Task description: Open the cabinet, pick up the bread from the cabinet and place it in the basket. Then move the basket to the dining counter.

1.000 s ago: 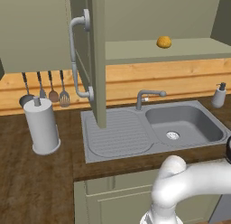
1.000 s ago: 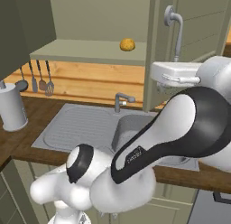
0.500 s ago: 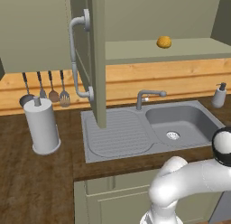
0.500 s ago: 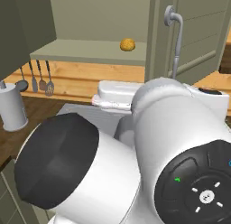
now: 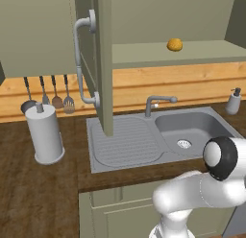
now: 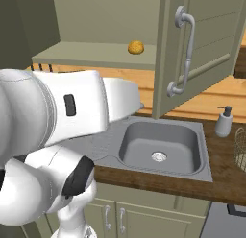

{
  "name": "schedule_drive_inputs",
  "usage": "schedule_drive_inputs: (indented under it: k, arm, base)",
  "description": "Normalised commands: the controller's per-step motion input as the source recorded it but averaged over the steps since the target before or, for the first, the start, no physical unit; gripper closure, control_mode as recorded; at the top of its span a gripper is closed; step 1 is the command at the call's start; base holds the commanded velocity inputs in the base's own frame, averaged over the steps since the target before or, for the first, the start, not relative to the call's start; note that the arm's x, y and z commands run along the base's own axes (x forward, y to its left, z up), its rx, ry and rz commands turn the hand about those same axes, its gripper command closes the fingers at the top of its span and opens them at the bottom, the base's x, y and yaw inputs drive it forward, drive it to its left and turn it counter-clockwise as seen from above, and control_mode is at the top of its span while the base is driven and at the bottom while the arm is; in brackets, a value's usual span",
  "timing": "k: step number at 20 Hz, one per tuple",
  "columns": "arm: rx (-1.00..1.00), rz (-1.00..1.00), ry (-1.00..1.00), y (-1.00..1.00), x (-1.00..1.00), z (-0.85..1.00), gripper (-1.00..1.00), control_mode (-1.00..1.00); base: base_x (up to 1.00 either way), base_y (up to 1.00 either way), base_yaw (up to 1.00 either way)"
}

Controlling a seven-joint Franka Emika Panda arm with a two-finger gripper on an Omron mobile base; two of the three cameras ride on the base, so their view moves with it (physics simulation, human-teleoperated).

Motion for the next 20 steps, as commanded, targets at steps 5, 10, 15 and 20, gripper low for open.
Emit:
schedule_drive_inputs:
  k: [5, 10, 15, 20]
  arm:
    - [-0.59, -0.08, 0.33, 1.00, 0.00, 0.00, -1.00, -1.00]
    - [-0.37, -0.06, 0.37, 0.68, 0.19, -0.05, -1.00, -1.00]
    - [-0.11, 0.00, 0.41, -0.02, 0.79, -0.53, -1.00, -1.00]
    - [-0.01, 0.00, 0.24, -0.01, 0.78, -0.64, -1.00, -1.00]
  base:
    - [0.00, 0.00, 0.00]
    - [0.00, 0.00, 0.00]
    - [0.00, 0.00, 0.00]
    - [0.00, 0.00, 0.00]
